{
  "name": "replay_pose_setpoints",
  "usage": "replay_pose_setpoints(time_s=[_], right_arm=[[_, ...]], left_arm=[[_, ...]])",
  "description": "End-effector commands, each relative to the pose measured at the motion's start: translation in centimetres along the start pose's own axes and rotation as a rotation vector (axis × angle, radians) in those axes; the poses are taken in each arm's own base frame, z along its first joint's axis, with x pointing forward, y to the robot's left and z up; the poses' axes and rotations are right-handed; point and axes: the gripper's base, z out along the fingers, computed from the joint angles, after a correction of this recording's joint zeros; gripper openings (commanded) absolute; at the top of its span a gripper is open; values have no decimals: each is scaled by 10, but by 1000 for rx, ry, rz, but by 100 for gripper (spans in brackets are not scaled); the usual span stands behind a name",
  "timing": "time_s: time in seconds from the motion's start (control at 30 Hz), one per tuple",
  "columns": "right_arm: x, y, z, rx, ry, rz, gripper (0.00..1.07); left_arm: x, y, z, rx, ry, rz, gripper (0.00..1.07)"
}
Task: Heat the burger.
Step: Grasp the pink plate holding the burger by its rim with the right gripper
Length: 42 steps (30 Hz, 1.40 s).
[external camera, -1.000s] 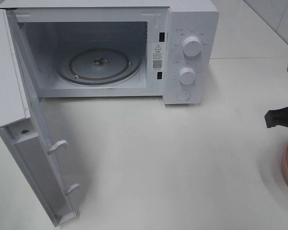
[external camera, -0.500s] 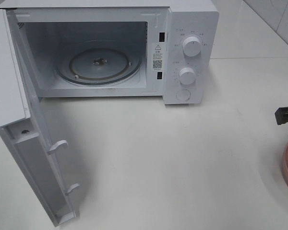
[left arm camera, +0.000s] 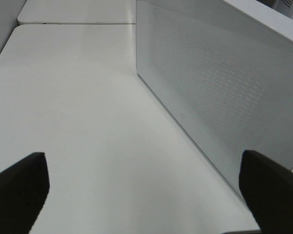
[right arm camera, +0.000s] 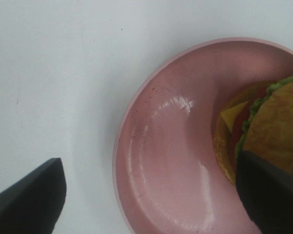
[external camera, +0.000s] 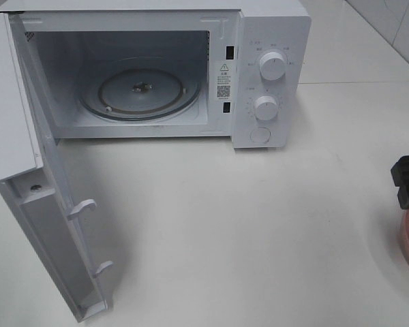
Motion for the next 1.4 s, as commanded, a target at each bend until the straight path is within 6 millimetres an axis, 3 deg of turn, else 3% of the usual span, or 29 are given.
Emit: replay_pose_setpoints(time_s=[0.03, 0.43, 1.4], right_arm=[[2, 2, 12, 5, 55, -13, 89], [2, 9, 45, -1, 165, -25, 86], [2, 23, 88, -49, 233, -30, 81]], left_arm=[[0, 0, -1, 1, -27, 0, 98], [0, 0, -1, 1, -27, 0, 98], [0, 0, -1, 1, -27, 0, 98]])
